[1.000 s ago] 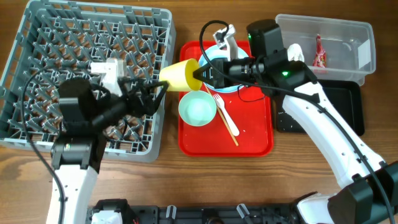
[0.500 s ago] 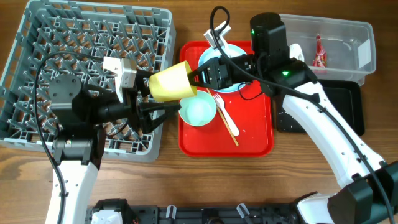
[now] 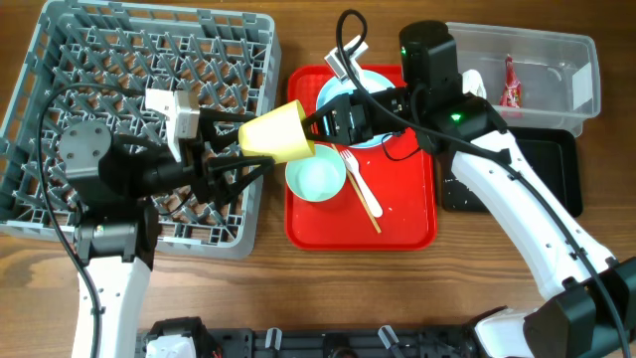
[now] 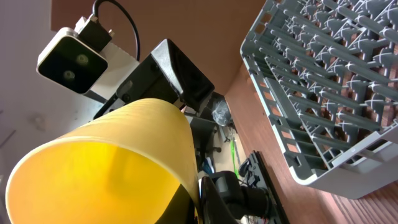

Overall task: Sort waste into correct bins and load items into the dishwasher rack
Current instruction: 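Hand the yellow cup from the right gripper to the left gripper, then place the yellow cup into the dish rack with the left gripper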

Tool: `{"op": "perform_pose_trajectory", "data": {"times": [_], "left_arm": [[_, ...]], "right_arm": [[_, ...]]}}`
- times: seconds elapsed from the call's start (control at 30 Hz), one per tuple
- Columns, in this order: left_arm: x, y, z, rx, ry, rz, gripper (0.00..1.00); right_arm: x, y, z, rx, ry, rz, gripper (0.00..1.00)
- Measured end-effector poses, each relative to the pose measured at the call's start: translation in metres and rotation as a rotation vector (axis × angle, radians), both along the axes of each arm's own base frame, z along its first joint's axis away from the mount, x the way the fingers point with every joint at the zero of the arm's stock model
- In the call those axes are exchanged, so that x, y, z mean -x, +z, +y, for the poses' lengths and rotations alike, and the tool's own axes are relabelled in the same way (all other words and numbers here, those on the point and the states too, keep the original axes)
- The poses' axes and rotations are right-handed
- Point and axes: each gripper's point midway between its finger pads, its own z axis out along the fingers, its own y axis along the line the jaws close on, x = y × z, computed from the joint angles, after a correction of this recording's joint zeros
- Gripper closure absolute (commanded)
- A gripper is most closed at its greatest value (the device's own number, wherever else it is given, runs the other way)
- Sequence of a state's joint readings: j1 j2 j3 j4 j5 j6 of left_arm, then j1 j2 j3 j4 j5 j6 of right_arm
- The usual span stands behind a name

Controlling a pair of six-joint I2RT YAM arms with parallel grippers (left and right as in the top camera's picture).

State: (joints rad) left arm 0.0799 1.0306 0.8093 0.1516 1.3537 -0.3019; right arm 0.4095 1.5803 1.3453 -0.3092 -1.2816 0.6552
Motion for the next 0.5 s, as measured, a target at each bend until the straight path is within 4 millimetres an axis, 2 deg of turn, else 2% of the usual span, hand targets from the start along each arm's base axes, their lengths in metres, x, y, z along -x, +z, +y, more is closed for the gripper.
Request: {"op": "perform_pose_trajectory", "data": {"times": [0.5], "left_arm": [[0.0088, 0.0044, -0.005, 0.0, -0.055, -0.037, 0.19]], "right_arm": [[0.0021, 0.0011, -0.0002, -0.003, 0.009, 0.025, 0.96]]}}
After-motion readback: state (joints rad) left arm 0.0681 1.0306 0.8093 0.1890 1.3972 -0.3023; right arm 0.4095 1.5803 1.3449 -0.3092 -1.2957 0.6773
